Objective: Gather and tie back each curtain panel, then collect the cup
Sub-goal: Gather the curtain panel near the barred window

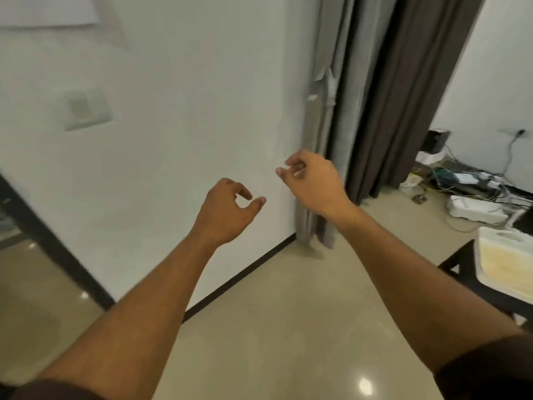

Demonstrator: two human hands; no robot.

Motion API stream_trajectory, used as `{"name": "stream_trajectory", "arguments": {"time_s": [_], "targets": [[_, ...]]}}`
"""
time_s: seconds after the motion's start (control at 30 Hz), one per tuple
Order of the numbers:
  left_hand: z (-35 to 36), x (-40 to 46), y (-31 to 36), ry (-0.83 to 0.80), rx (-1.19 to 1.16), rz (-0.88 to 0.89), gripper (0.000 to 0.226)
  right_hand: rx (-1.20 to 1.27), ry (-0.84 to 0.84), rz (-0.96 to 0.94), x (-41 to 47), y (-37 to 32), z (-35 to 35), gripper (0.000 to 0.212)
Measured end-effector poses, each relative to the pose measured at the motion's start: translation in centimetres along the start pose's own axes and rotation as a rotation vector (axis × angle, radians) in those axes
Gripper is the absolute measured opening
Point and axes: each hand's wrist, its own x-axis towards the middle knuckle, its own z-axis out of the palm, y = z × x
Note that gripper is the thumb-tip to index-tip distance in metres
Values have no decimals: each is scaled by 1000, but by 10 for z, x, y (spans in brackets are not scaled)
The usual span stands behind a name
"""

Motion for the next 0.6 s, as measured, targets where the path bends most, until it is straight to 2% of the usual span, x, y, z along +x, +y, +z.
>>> {"name": "stream_trajectory", "arguments": {"time_s": [0.33, 0.43, 0.6], "targets": [[136, 185, 162, -87, -137, 257, 29, -59, 198, 102, 115, 136, -149, 45], [163, 239, 183, -60, -161, 294, 26, -78, 244, 91, 157, 165, -169, 43], [187, 340, 199, 109, -220, 371, 31, -117, 335, -32, 255, 198, -193, 53]]}}
